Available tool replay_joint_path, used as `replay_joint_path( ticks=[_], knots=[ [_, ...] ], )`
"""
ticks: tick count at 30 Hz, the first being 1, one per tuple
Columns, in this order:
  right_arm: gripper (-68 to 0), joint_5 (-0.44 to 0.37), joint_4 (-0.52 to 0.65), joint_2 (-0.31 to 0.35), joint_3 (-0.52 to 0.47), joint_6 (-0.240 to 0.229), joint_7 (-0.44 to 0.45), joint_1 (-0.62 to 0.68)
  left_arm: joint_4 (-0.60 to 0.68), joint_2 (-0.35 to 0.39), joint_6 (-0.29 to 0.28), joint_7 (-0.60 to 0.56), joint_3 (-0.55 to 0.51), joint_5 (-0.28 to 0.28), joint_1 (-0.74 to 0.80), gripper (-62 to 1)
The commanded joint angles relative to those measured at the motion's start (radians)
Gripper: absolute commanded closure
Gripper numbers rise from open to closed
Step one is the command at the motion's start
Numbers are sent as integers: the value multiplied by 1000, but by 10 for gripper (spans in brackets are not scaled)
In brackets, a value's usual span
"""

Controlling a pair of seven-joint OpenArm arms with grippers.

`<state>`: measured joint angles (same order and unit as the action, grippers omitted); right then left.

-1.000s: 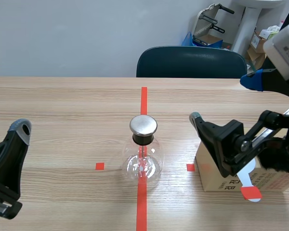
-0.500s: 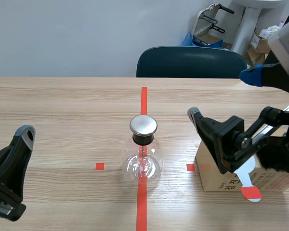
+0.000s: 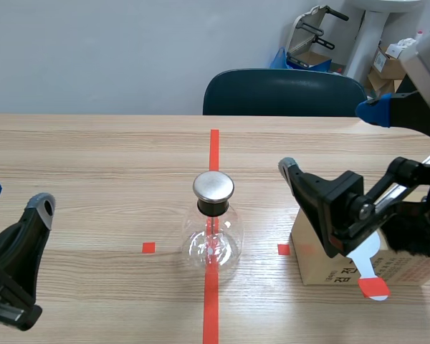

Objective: Do the electroscope experiment

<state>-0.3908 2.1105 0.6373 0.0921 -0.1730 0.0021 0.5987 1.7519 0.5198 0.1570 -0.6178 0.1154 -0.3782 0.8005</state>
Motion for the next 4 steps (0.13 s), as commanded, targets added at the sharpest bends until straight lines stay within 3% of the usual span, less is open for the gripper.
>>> replay_joint_path(
  ticks=[1,4],
  knots=[
    [-679,-6,9,2,-5,4,15,-1,16,-10,4,-16,2,2,3,-376],
    [-679,-6,9,2,-5,4,15,-1,16,-10,14,-16,2,2,3,-377]
  ],
)
